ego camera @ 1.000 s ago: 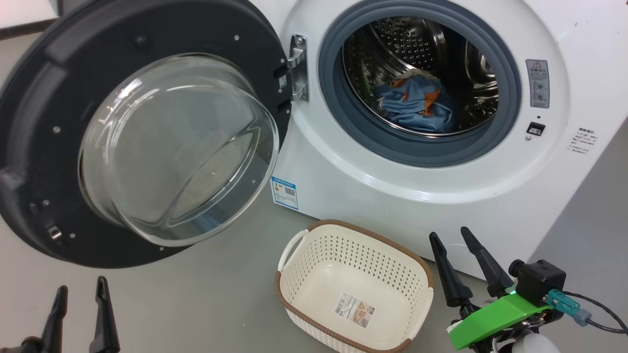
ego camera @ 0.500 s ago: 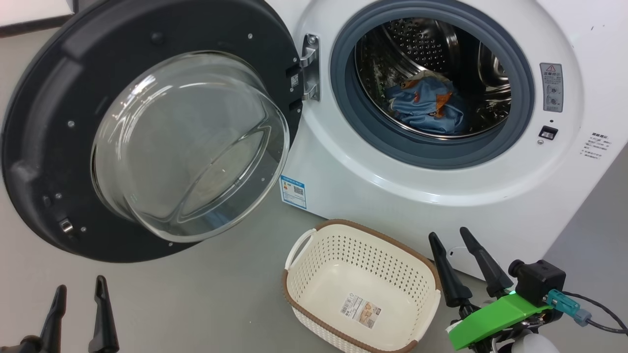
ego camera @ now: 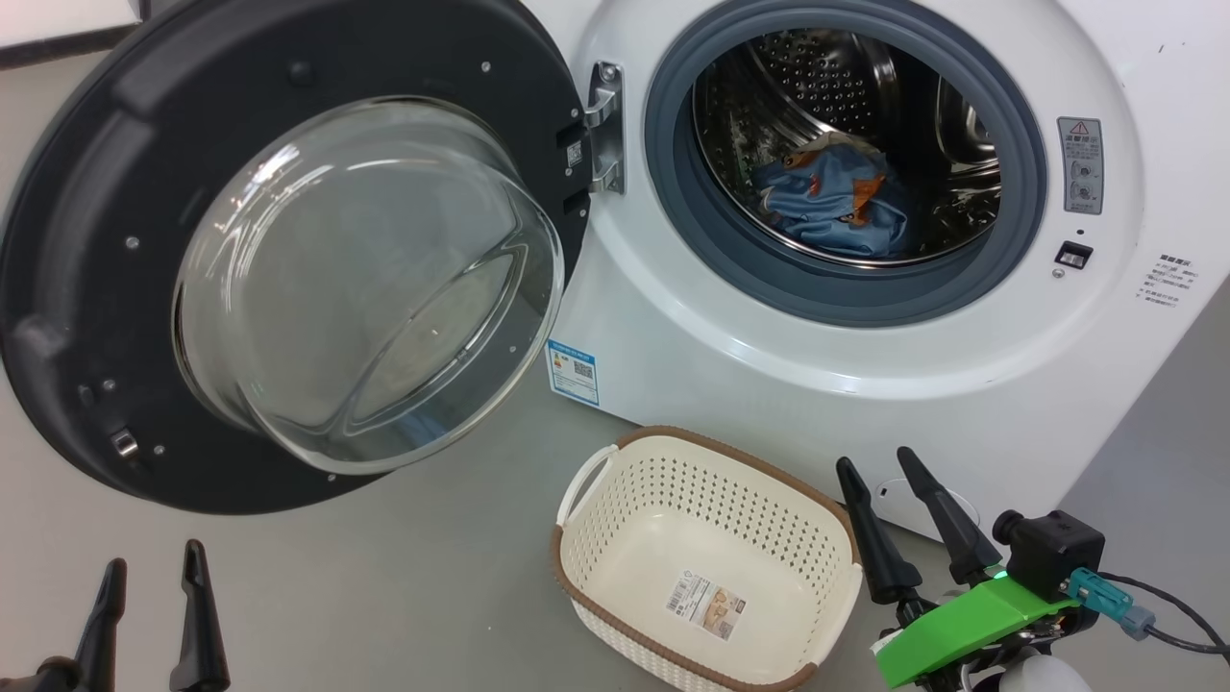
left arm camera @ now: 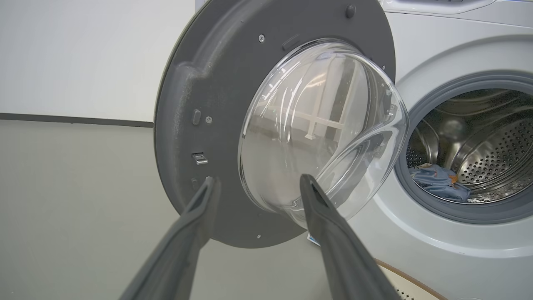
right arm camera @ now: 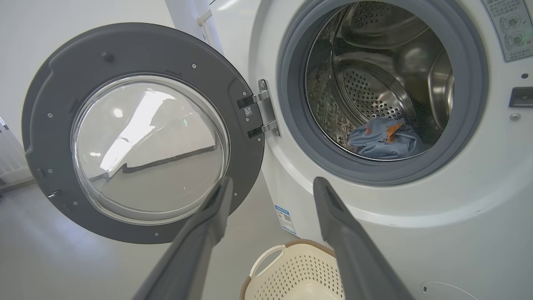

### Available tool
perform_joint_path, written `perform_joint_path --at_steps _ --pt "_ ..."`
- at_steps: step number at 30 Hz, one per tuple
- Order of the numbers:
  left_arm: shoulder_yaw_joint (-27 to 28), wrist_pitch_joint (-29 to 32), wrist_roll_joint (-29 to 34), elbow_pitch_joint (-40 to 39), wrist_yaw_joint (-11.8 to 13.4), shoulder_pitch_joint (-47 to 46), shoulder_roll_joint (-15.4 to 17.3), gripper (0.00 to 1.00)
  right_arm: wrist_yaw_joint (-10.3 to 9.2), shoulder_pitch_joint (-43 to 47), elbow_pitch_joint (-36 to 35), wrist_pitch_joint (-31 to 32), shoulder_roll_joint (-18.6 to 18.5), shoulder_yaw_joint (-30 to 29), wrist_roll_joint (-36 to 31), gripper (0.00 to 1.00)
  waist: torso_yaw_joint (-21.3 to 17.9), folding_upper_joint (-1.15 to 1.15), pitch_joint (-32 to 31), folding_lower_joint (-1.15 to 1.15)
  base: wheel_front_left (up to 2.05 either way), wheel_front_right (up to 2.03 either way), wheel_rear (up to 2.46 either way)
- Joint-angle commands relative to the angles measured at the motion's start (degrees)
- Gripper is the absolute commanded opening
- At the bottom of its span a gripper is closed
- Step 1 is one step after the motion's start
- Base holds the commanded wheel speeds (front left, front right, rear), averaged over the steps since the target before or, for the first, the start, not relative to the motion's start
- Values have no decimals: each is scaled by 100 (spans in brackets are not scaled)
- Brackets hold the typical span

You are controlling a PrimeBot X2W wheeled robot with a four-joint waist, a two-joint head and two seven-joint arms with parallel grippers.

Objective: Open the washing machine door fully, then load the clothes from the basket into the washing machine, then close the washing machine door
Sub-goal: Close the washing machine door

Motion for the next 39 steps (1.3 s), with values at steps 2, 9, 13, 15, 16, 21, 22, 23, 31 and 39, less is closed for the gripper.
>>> perform_joint_path --at_steps 2,9,13,15,16,21,22,23,31,39 --pt "181 -53 -26 -150 33 -150 147 100 9 -97 -112 -27 -24 171 40 100 -9 0 0 0 0 0 0" --pt "169 -61 -29 -161 38 -168 181 100 9 -100 -115 -27 -31 159 40 100 -17 0 26 0 0 0 0" --pt "184 -61 -48 -169 36 -196 225 100 9 -110 -114 -27 -27 161 29 100 -22 0 50 0 0 0 0" --pt "191 -54 -58 -180 34 -212 253 92 9 -115 -113 -27 -25 156 26 100 -26 0 57 0 0 0 0" --pt "193 -49 -55 -188 27 -223 279 82 9 -117 -113 -27 -24 154 24 100 -29 0 59 0 0 0 0" --pt "230 -4 -54 -304 12 -276 419 0 9 -116 -114 -27 -13 153 21 100 -34 0 63 0 0 0 0" --pt "238 17 -57 -340 6 -294 453 0 9 -118 -114 -27 -10 154 21 100 -34 0 68 0 0 0 0" --pt "247 38 -57 -381 -1 -315 491 0 9 -121 -113 -27 -7 156 20 100 -35 0 71 0 0 0 0" --pt "343 309 -191 -722 -148 -641 830 0 9 -149 -96 -27 11 158 6 100 -26 0 134 0 0 0 0" --pt "684 762 -502 -1107 -280 -1375 1424 0 9 -208 -96 -27 39 161 -29 100 -58 0 261 0 0 0 0"
